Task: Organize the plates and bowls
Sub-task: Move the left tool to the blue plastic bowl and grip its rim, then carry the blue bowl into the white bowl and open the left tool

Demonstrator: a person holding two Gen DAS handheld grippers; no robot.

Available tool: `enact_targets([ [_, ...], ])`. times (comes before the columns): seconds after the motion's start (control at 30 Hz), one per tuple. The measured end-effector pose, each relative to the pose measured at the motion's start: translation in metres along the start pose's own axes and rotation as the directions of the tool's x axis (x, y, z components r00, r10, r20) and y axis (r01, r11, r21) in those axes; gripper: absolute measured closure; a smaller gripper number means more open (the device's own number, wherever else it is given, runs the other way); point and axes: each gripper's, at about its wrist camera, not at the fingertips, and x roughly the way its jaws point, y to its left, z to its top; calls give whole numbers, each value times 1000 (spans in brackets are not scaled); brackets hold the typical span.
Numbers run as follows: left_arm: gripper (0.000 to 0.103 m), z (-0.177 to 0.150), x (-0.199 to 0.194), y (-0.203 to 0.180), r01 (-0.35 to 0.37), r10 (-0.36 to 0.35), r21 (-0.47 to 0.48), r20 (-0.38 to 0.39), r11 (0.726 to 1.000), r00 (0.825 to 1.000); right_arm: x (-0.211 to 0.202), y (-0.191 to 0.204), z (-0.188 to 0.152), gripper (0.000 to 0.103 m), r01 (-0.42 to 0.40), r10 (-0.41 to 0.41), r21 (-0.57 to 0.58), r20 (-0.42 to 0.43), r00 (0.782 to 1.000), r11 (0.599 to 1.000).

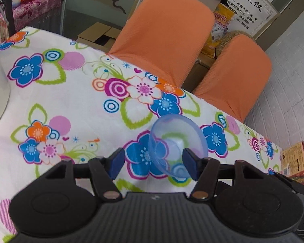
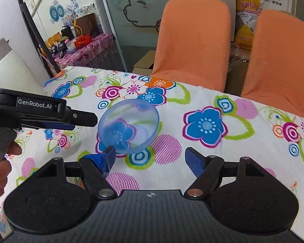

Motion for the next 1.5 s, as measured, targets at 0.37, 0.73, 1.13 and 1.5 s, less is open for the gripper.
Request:
enact_targets([
  [0.37, 40, 15, 62, 3, -18, 19, 16, -71, 1000, 997, 69, 11, 15, 41, 39, -45, -67, -83, 996, 997],
  [0.73, 92, -4, 53, 6, 39, -37, 8, -138, 999, 990, 56, 20, -5, 49, -122, 127, 51, -100, 987, 991],
  [1.13, 93, -63, -7, -46, 90, -77, 72, -159, 993, 984, -30, 29, -41, 48, -42, 45, 34, -117, 992, 999],
  [1.5, 92, -179, -56, -143, 263, -205, 186, -285, 947, 936, -154, -6, -140, 46, 123, -107, 121, -134, 985, 985],
])
